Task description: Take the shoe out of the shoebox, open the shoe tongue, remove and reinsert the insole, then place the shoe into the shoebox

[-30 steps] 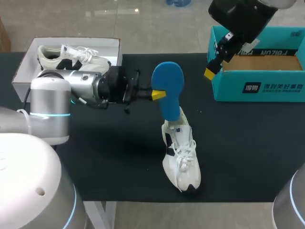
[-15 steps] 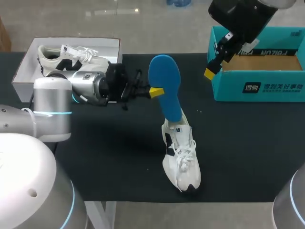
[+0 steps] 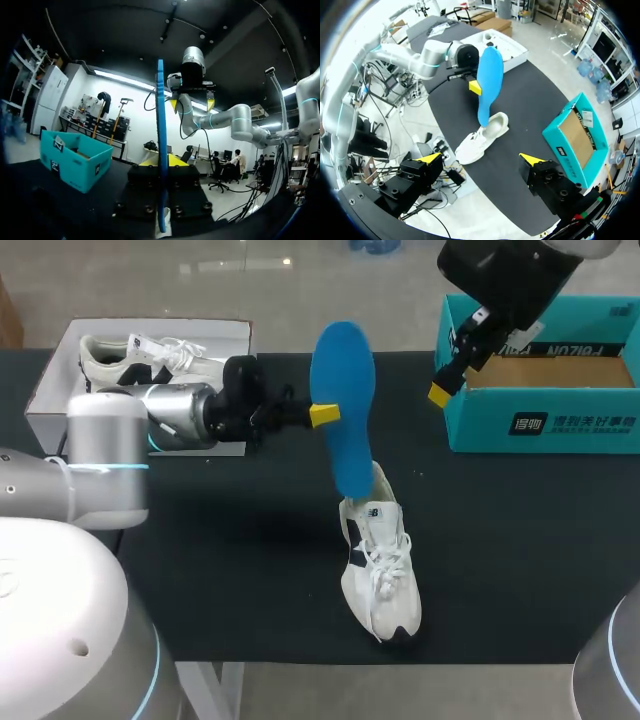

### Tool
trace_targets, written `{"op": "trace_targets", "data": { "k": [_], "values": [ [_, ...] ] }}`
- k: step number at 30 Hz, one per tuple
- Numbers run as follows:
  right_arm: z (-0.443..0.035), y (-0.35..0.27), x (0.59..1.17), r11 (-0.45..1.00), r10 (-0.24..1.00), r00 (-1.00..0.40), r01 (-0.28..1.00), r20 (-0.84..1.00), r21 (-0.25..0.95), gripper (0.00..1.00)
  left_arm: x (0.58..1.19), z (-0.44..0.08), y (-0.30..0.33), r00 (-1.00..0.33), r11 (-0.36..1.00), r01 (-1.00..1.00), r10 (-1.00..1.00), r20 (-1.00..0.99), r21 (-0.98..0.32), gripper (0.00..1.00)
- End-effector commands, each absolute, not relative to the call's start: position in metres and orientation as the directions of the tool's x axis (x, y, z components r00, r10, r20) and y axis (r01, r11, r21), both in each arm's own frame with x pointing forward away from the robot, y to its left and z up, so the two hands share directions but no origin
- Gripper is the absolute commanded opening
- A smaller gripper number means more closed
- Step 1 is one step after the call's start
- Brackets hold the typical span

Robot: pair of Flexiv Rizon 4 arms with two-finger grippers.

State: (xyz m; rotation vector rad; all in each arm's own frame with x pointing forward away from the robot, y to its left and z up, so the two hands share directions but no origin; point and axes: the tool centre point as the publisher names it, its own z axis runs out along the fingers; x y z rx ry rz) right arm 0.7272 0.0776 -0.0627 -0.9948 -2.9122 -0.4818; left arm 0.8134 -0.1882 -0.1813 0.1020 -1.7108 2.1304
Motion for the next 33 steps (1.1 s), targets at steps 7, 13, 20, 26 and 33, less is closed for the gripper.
{"op": "trace_targets", "data": {
  "k": [7, 13, 20, 26, 33],
  "values": [
    [-0.063, 0.079, 0.729, 0.749, 0.594, -0.795, 0.603, 0.125, 0.276, 1.00, 0.817, -0.188, -0.195, -0.690, -0.034, -0.715, 0.200, 0.696, -0.699, 0.00],
    [-0.063, 0.079, 0.729, 0.749, 0.594, -0.795, 0.603, 0.125, 0.276, 1.00, 0.824, -0.187, -0.198, -0.573, 0.007, -0.805, 0.255, 0.779, -0.594, 0.00],
    [-0.063, 0.079, 0.729, 0.749, 0.594, -0.795, 0.603, 0.125, 0.276, 1.00, 0.836, -0.190, -0.203, -0.454, -0.004, -0.881, 0.289, 0.843, -0.473, 0.00],
    [-0.063, 0.079, 0.729, 0.749, 0.594, -0.795, 0.603, 0.125, 0.276, 1.00, 0.843, -0.195, -0.205, -0.412, -0.027, -0.906, 0.282, 0.866, -0.422, 0.00],
    [-0.063, 0.079, 0.729, 0.749, 0.594, -0.795, 0.603, 0.125, 0.276, 1.00, 0.844, -0.195, -0.205, -0.424, -0.036, -0.901, 0.282, 0.861, -0.432, 0.00]
  ]
}}
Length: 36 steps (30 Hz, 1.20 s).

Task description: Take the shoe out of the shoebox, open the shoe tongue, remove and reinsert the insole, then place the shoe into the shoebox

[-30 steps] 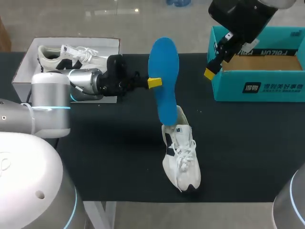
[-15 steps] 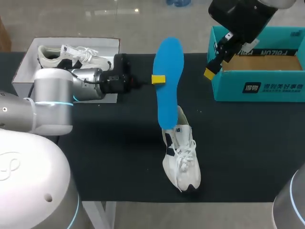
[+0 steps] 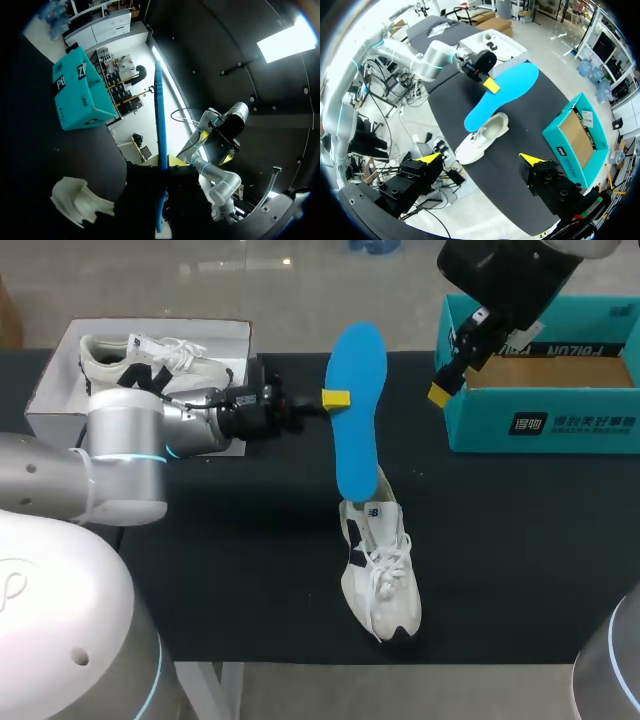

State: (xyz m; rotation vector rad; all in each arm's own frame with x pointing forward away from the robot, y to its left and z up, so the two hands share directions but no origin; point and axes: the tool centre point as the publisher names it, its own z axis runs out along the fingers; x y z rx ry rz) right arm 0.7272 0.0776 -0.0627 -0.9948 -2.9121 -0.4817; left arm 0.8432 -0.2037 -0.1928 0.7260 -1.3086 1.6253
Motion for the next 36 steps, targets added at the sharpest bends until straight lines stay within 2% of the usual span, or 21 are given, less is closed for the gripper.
{"op": "trace_targets", "data": {
  "k": [1, 5, 9, 14, 21, 36],
  "values": [
    [-0.063, 0.079, 0.729, 0.749, 0.594, -0.795, 0.603, 0.125, 0.276, 1.00, 0.844, -0.195, -0.205, -0.424, -0.036, -0.901, 0.282, 0.861, -0.432, 0.00],
    [-0.063, 0.079, 0.729, 0.749, 0.594, -0.795, 0.603, 0.125, 0.276, 1.00, 0.844, -0.195, -0.205, -0.424, -0.036, -0.901, 0.282, 0.861, -0.432, 0.00],
    [-0.050, 0.069, 0.715, 0.706, 0.665, -0.742, 0.663, 0.090, 0.248, 1.00, 0.844, -0.195, -0.205, -0.424, -0.036, -0.901, 0.282, 0.861, -0.432, 0.00],
    [-0.056, 0.093, 0.716, 0.708, 0.675, -0.733, 0.675, 0.081, 0.209, 1.00, 0.844, -0.195, -0.205, -0.424, -0.036, -0.901, 0.282, 0.861, -0.432, 0.00],
    [-0.066, 0.109, 0.722, 0.711, 0.658, -0.746, 0.661, 0.104, 0.241, 1.00, 0.844, -0.195, -0.205, -0.424, -0.036, -0.901, 0.282, 0.861, -0.432, 0.00],
    [-0.065, 0.102, 0.720, 0.690, 0.672, -0.731, 0.676, 0.117, 0.259, 1.00, 0.844, -0.195, -0.205, -0.424, -0.036, -0.901, 0.282, 0.861, -0.432, 0.00]
  ]
}}
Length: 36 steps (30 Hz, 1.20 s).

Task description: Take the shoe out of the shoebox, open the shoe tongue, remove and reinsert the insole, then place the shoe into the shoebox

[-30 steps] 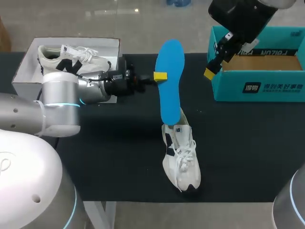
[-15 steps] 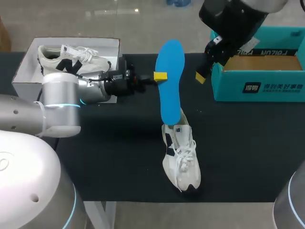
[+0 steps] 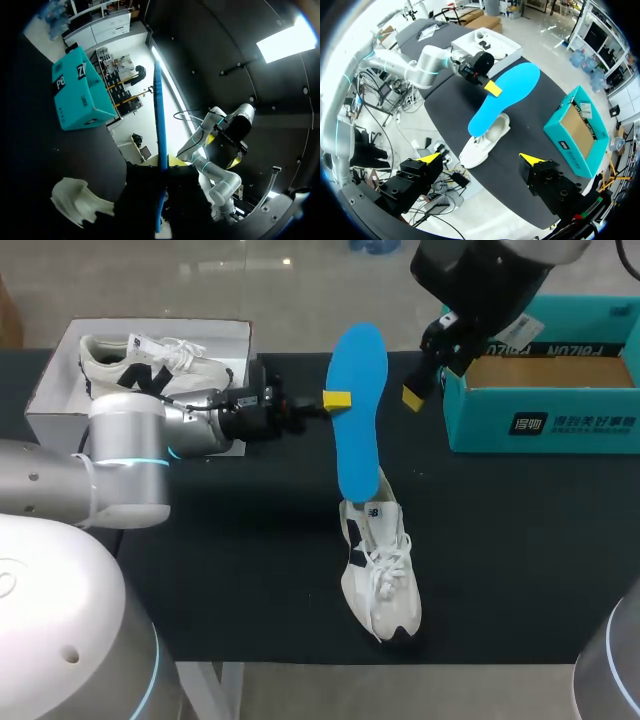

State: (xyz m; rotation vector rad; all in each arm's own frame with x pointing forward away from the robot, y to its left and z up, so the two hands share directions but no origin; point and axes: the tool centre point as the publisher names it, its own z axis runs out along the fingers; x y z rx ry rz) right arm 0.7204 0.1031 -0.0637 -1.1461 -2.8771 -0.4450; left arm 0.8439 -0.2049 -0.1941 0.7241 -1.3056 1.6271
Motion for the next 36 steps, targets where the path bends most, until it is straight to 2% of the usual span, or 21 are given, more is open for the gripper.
{"op": "trace_targets", "data": {
  "k": [1, 12, 14, 20, 25, 31, 36],
  "values": [
    [-0.065, 0.102, 0.720, 0.690, 0.672, -0.731, 0.676, 0.117, 0.259, 1.00, 0.844, -0.195, -0.205, -0.424, -0.036, -0.901, 0.282, 0.861, -0.432, 0.00],
    [-0.065, 0.102, 0.720, 0.690, 0.672, -0.731, 0.676, 0.117, 0.259, 1.00, 0.844, -0.195, -0.205, -0.424, -0.036, -0.901, 0.282, 0.861, -0.432, 0.00],
    [-0.065, 0.102, 0.720, 0.690, 0.672, -0.731, 0.676, 0.117, 0.259, 1.00, 0.842, -0.180, -0.208, -0.567, -0.044, -0.809, 0.321, 0.758, -0.586, 0.00],
    [-0.065, 0.102, 0.720, 0.690, 0.672, -0.731, 0.676, 0.117, 0.259, 1.00, 0.835, -0.159, -0.195, -0.792, -0.006, -0.568, 0.278, 0.544, -0.823, 0.00],
    [-0.065, 0.102, 0.720, 0.690, 0.672, -0.731, 0.676, 0.117, 0.259, 1.00, 0.834, -0.166, -0.177, -0.890, -0.041, -0.413, 0.230, 0.394, -0.910, 0.00],
    [-0.065, 0.102, 0.720, 0.690, 0.672, -0.731, 0.676, 0.117, 0.259, 1.00, 0.833, -0.168, -0.167, -0.946, -0.087, -0.257, 0.226, 0.233, -0.962, 0.00],
    [-0.065, 0.102, 0.720, 0.690, 0.672, -0.731, 0.676, 0.117, 0.259, 1.00, 0.827, -0.161, -0.172, -0.982, -0.076, -0.085, 0.174, 0.071, -0.993, 0.00]
  ]
}}
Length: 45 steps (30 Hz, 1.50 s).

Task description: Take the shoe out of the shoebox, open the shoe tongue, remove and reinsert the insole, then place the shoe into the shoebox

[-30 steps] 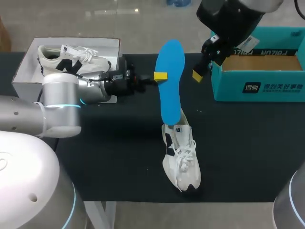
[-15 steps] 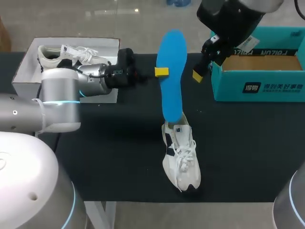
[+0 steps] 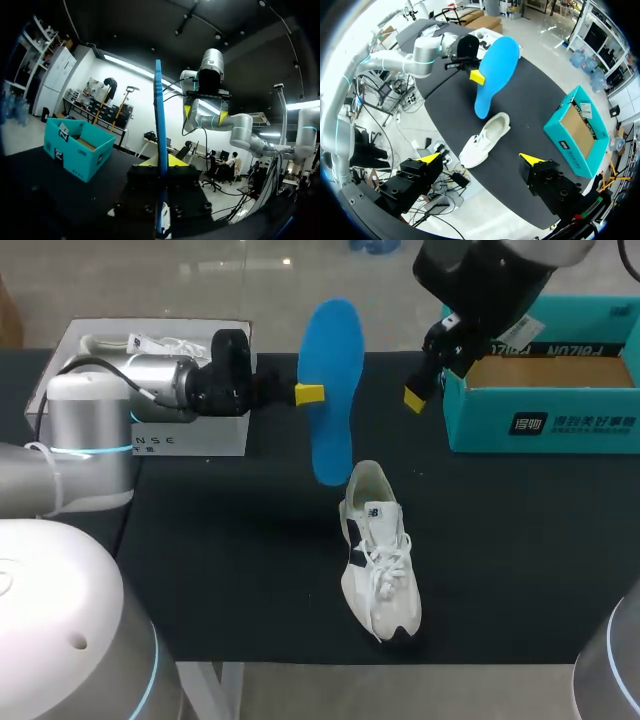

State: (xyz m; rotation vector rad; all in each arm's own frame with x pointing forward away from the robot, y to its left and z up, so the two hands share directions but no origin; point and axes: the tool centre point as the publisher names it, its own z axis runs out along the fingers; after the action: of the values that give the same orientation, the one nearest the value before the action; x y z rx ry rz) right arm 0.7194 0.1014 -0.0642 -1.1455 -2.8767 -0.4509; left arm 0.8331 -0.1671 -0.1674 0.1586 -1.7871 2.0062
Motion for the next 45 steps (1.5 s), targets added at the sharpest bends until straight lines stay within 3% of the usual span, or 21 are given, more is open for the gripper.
{"op": "trace_targets", "data": {
  "k": [1, 11, 36, 40, 43, 45],
  "values": [
    [-0.065, 0.102, 0.720, 0.690, 0.672, -0.731, 0.676, 0.117, 0.259, 1.00, 0.826, -0.159, -0.174, -0.983, -0.087, -0.062, 0.175, 0.046, -0.994, 0.00],
    [-0.065, 0.102, 0.720, 0.690, 0.672, -0.731, 0.676, 0.117, 0.259, 1.00, 0.831, -0.166, -0.188, -0.985, 0.043, 0.151, 0.088, -0.147, -0.988, 0.00],
    [-0.065, 0.102, 0.720, 0.690, 0.672, -0.731, 0.676, 0.117, 0.259, 1.00, 0.831, -0.166, -0.188, -0.985, 0.043, 0.151, 0.088, -0.147, -0.988, 0.00],
    [-0.065, 0.102, 0.720, 0.690, 0.672, -0.731, 0.676, 0.117, 0.259, 1.00, 0.837, -0.118, -0.205, -0.840, -0.060, 0.524, 0.131, -0.527, -0.849, 0.00],
    [-0.065, 0.102, 0.720, 0.690, 0.672, -0.731, 0.676, 0.117, 0.259, 1.00, 0.835, -0.113, -0.202, -0.683, -0.132, 0.680, 0.243, -0.689, -0.721, 0.00],
    [-0.065, 0.102, 0.720, 0.690, 0.672, -0.731, 0.676, 0.117, 0.259, 1.00, 0.838, -0.120, -0.194, -0.666, -0.143, 0.697, 0.235, -0.708, -0.703, 0.00]
  ]
}}
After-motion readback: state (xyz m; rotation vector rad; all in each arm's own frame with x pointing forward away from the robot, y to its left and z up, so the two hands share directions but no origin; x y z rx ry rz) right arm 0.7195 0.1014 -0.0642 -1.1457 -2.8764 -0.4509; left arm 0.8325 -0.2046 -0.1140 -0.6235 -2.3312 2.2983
